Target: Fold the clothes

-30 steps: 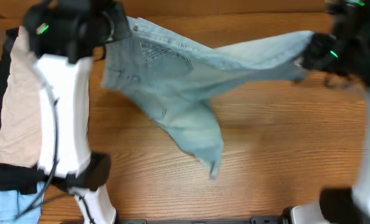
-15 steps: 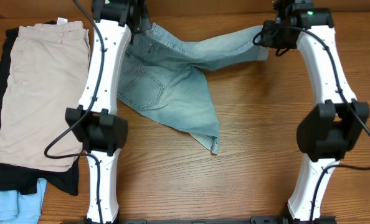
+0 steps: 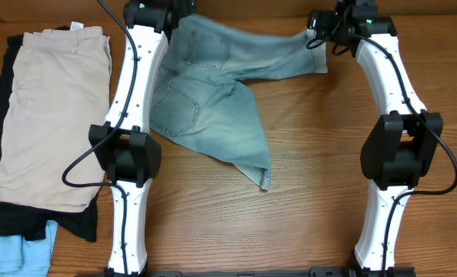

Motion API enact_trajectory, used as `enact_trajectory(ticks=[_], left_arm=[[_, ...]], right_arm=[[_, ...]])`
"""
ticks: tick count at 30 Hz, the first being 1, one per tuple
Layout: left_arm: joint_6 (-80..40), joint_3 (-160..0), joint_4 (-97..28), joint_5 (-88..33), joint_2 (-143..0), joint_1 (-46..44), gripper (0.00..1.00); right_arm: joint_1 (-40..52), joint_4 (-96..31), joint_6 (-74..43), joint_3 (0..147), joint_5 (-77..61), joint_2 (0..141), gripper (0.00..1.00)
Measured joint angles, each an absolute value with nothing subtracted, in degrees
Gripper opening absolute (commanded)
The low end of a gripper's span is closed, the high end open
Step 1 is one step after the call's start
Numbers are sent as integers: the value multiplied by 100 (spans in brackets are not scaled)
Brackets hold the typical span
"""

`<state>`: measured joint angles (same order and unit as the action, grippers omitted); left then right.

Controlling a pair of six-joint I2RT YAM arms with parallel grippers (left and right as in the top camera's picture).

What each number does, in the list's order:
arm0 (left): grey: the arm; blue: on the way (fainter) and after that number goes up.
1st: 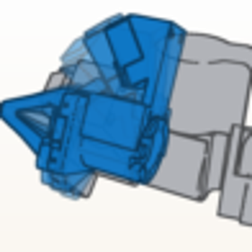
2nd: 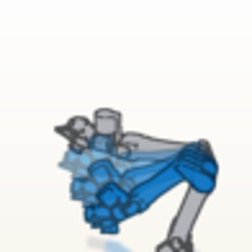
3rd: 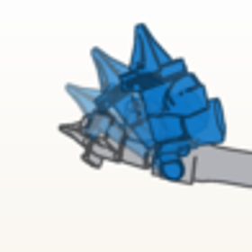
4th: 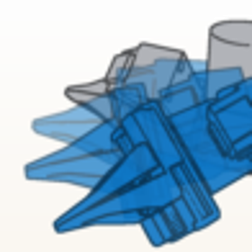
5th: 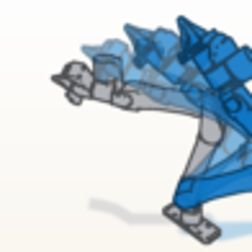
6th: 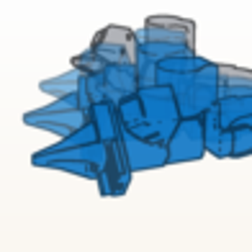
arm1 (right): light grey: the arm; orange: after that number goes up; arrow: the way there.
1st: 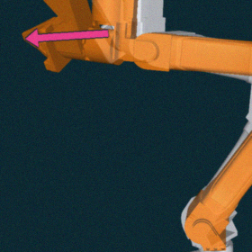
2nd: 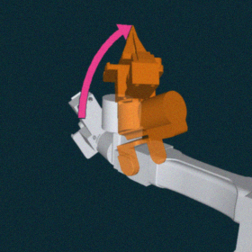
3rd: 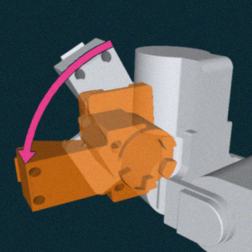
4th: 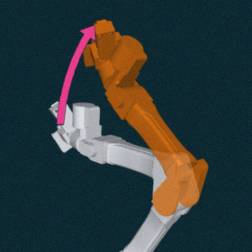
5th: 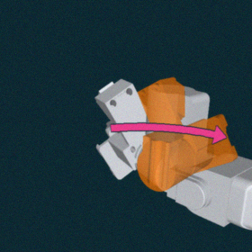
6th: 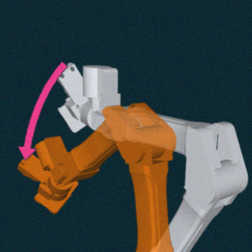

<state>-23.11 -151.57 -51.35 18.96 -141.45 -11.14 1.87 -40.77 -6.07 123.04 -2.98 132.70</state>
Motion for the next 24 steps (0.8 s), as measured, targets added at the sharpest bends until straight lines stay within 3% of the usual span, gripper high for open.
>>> enact_trajectory(ticks=[11,16,24], left_arm=[[-2049,-15638,-6630,1922,-13764,-1114,100],[-2069,-15810,-7902,1540,-12910,-1114,100],[-2322,-15915,-9524,1149,-12352,-1114,100]], right_arm=[[121,-6532,-1002,12505,-1140,12868,100],[191,-8121,-1046,12591,-1483,12243,91],[895,-8901,-1026,12599,-1568,11952,85]])
